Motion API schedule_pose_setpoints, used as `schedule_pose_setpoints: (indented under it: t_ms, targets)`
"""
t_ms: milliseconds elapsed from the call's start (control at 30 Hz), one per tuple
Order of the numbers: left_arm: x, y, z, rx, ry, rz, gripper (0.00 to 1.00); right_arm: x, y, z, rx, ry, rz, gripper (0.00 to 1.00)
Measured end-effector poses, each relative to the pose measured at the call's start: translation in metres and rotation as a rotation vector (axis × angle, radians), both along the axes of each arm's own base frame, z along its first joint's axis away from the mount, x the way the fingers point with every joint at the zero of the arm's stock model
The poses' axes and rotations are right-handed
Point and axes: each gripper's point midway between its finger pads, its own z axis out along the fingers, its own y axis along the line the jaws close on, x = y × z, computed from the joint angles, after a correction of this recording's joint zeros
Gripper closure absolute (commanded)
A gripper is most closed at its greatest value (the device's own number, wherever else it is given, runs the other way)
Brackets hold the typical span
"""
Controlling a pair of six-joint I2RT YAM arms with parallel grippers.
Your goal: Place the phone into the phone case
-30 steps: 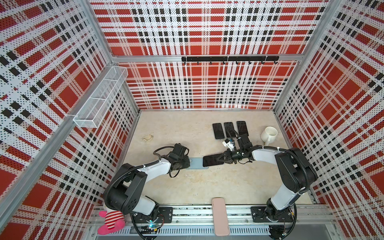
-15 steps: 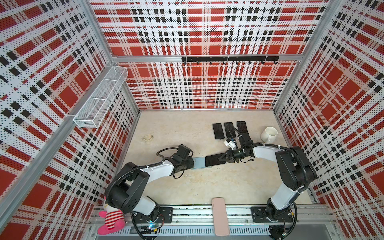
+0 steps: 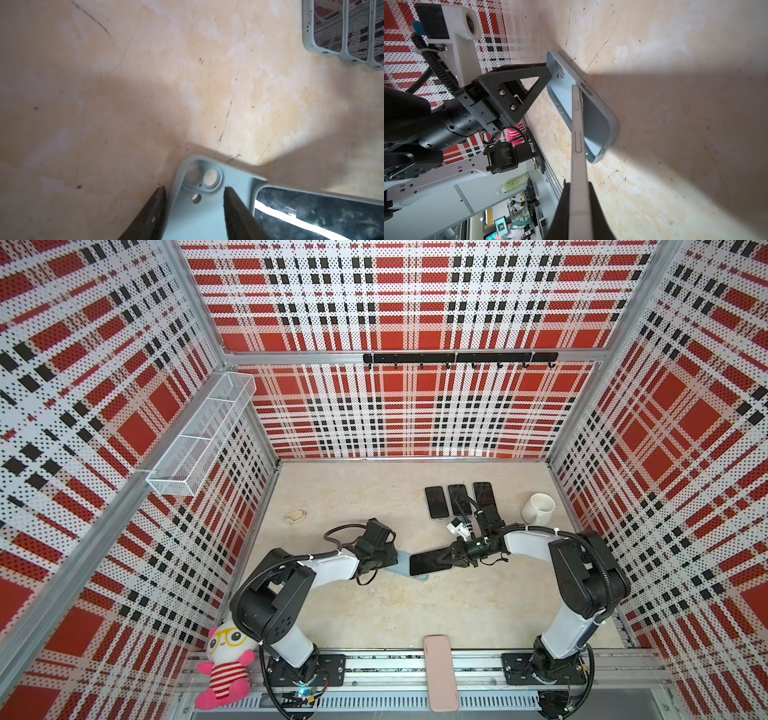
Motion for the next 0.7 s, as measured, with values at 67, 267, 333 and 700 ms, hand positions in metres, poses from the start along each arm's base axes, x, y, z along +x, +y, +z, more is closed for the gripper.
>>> schedule_pose_setpoints:
  t_ms: [67, 267, 333, 700]
  targets:
    - [0.001, -0.003, 0.0, -0.002, -0.009, -0.01, 0.5, -0.001, 0.0, 0.0, 0.0, 0.005, 0.0, 1.0]
    - [0.003, -0.01, 0.001, -0.016, -0.029, -0.021, 0.5, -0.003, 0.0, -0.001, 0.001, 0.016, 0.003, 1.0]
    - [0.003, -0.011, 0.001, -0.02, -0.034, -0.024, 0.49, -0.004, 0.001, -0.001, 0.004, 0.021, 0.004, 1.0]
    - [-0.002, -0.023, 0.006, -0.125, -0.072, -0.057, 0.4, -0.008, 0.018, -0.009, 0.063, 0.055, 0.051, 1.0]
